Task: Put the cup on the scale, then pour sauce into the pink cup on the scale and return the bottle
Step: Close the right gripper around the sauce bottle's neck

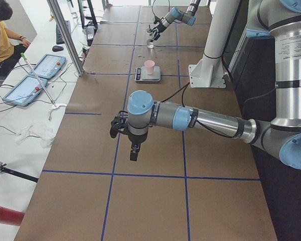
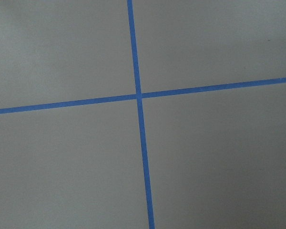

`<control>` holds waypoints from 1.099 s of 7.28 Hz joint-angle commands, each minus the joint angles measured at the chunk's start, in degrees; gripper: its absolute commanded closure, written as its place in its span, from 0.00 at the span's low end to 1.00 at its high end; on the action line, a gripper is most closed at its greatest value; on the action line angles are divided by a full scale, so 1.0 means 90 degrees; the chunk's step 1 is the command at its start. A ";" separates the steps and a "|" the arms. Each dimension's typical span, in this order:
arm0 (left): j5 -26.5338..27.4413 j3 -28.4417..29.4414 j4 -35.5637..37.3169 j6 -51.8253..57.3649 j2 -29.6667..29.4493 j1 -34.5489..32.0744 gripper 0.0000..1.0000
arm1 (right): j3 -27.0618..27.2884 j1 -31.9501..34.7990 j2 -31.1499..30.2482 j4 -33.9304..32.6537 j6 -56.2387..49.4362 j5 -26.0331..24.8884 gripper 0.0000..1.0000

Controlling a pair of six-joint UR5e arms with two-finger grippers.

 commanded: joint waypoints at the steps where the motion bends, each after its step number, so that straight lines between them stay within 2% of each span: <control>1: 0.0000 -0.0007 0.0012 0.0000 0.0003 0.0000 0.00 | -0.0011 -0.0001 0.0032 -0.0001 0.0000 -0.0029 0.00; 5: -0.0010 -0.0016 0.0002 0.0000 -0.0007 0.0000 0.00 | -0.0020 0.0009 0.0042 0.0009 -0.0009 -0.0117 0.00; 6: -0.0010 -0.0026 0.0002 0.0000 -0.0007 0.0000 0.00 | -0.0011 0.0009 0.0042 0.0018 -0.0010 -0.0195 0.03; 7: -0.0010 -0.0026 0.0002 0.0000 -0.0007 0.0000 0.00 | -0.0030 0.0009 0.0042 0.0134 -0.0019 -0.0224 0.11; 8: -0.0068 -0.0026 0.0012 0.0000 -0.0007 0.0000 0.00 | -0.0088 0.0019 0.0032 0.0397 -0.0010 -0.0234 0.27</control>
